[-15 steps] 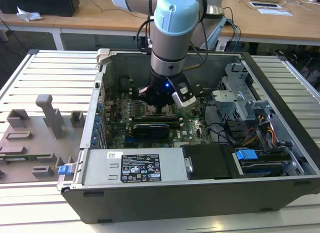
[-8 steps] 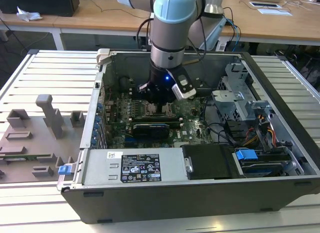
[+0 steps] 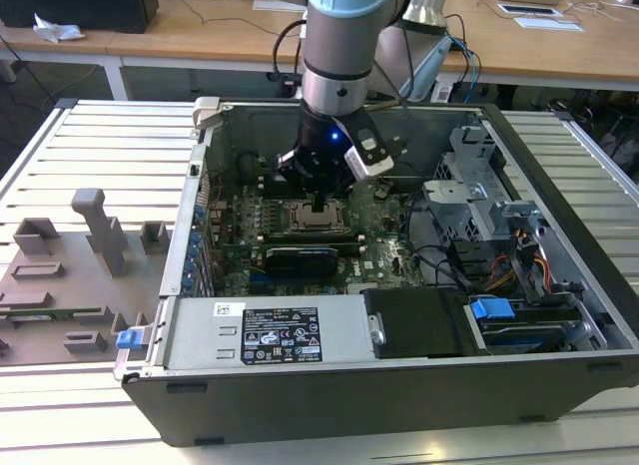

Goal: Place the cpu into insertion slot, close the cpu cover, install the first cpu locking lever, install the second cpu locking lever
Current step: 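Install the second cpu locking lever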

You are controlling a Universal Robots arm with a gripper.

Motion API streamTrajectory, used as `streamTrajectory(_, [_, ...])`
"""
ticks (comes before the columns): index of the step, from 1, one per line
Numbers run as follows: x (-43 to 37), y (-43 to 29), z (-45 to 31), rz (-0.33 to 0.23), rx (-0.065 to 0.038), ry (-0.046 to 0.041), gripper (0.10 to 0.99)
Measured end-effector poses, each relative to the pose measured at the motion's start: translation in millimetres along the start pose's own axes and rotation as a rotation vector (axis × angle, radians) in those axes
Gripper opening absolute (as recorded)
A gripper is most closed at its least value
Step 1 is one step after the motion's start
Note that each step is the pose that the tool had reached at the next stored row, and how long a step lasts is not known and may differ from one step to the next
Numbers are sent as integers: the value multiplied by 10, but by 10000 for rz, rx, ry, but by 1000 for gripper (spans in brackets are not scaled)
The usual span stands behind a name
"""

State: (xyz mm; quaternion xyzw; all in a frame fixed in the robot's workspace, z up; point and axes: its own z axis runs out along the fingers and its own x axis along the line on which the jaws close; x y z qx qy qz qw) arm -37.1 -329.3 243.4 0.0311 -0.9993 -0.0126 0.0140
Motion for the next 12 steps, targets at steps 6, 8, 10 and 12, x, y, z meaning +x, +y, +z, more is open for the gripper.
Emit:
streamTrajectory(6, [7,10,-256,1,-2,-1,106])
streamTrajectory(8, [7,10,-257,0,-1,0,106])
streamTrajectory(10, [7,9,-258,0,0,1,106])
streamTrajectory(12, [7,9,-258,0,-1,1,106])
